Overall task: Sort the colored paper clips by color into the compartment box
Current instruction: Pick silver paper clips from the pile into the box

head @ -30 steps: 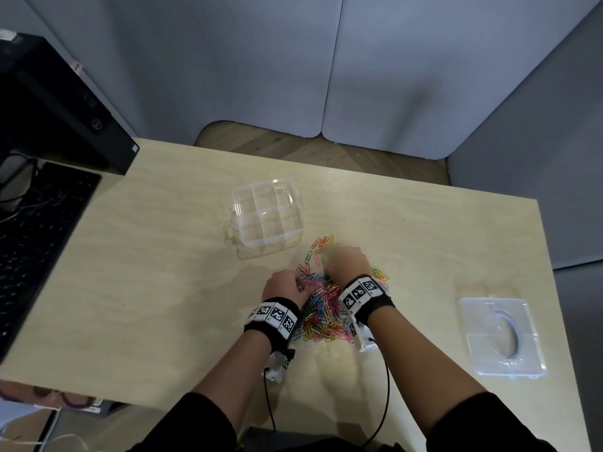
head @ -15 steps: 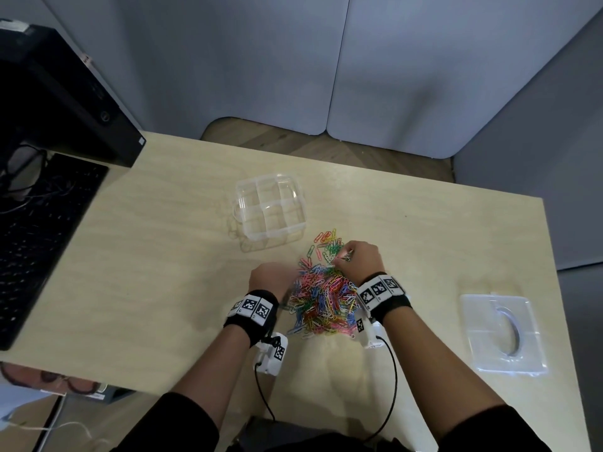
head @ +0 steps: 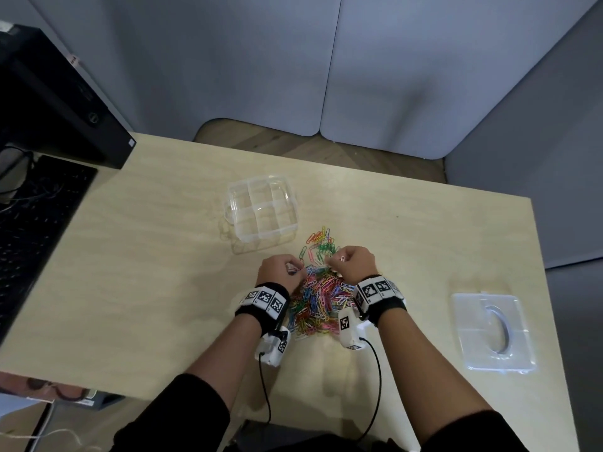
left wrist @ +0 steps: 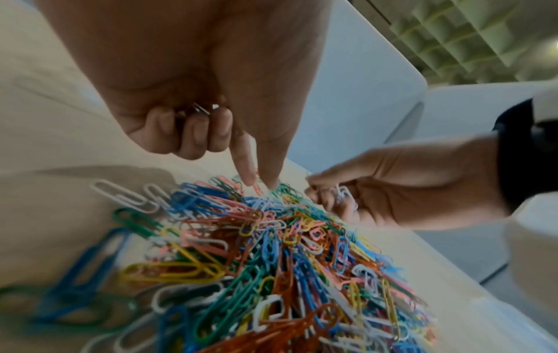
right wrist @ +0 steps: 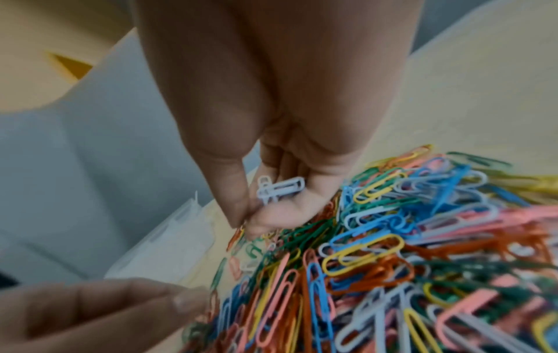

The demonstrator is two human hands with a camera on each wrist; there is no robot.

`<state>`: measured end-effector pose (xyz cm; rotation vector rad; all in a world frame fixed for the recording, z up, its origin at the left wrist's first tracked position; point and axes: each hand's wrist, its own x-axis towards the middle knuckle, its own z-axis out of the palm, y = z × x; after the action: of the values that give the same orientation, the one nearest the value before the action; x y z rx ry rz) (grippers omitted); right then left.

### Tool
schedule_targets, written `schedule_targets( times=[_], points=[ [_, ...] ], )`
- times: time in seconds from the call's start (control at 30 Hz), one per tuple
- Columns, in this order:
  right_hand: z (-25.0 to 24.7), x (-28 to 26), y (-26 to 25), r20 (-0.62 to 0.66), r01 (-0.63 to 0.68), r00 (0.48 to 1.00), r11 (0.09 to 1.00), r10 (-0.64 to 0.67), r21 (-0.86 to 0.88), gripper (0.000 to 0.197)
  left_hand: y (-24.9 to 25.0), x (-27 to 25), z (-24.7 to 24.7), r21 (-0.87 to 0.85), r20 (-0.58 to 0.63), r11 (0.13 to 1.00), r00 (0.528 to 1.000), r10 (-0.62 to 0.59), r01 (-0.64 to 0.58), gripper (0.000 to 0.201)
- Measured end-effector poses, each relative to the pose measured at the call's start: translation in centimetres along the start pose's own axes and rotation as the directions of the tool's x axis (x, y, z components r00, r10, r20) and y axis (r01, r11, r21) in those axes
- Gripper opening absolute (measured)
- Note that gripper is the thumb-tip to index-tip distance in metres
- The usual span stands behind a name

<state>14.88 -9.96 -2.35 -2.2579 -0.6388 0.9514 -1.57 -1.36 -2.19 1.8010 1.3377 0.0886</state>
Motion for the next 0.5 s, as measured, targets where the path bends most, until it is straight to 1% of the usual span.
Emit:
schedule_targets(
  times=[0.07,0.1,0.13,0.2,0.27,0.3,0.33,0.37,0.4,0.43,0.5],
  points=[
    [-0.4,-0.1,0.9,0.067,-0.032,0.998,0.984,0.02,0.176,0.014,0.8,0.3,0.6,0.098,0.037,0.994,0.998,0.041,-0.044,0.016],
    [-0.5,-0.2,1.1,0.101,-0.049,0.995,0.969,0.026,0.242,0.011,1.1,0.4,0.9,0.142,0.051,0.988,0.997,0.049,-0.056,0.016],
    [-0.5,-0.2,1.2,0.135,-0.065,0.99,0.957,0.027,0.283,0.013,1.2,0.6,1.1,0.169,0.053,0.984,0.997,0.05,-0.058,0.015],
    [-0.6,-0.2,0.9,0.238,-0.112,0.971,0.921,0.022,0.373,0.018,1.2,0.7,1.4,0.171,0.045,0.984,0.998,0.042,-0.049,0.011],
    [-0.5,-0.1,0.5,0.295,-0.138,0.956,0.898,0.01,0.417,0.013,0.9,0.4,1.4,0.138,0.038,0.989,0.998,0.048,-0.053,0.01],
    [-0.3,0.2,0.4,0.271,-0.104,0.963,0.919,-0.003,0.38,0.013,0.7,0.3,1.2,0.112,0.035,0.992,0.998,0.05,-0.054,0.01],
    [-0.1,0.4,0.2,0.216,-0.023,0.976,0.961,-0.038,0.275,0.015,0.4,0.3,1.0,0.078,0.029,0.996,0.999,0.043,-0.046,0.01],
    [0.2,0.7,0.2,0.154,0.074,0.984,0.991,-0.091,0.11,0.015,0.2,0.3,0.7,0.044,0.027,0.999,0.999,0.028,-0.029,0.012],
    [0.6,1.1,0.0,0.112,0.152,0.983,0.987,-0.147,-0.046,0.014,-0.2,0.4,0.4,0.014,0.03,1.0,1.0,0.004,-0.005,0.015],
    [1.0,1.3,-0.2,0.101,0.2,0.977,0.966,-0.185,-0.166,0.013,-0.6,0.4,0.1,-0.013,0.034,1.0,0.999,-0.02,0.02,0.02],
    [1.7,1.9,-0.5,0.132,0.234,0.97,0.925,-0.202,-0.3,0.013,-1.5,0.6,-0.8,-0.054,0.027,0.998,0.999,-0.04,0.041,0.029]
  ],
)
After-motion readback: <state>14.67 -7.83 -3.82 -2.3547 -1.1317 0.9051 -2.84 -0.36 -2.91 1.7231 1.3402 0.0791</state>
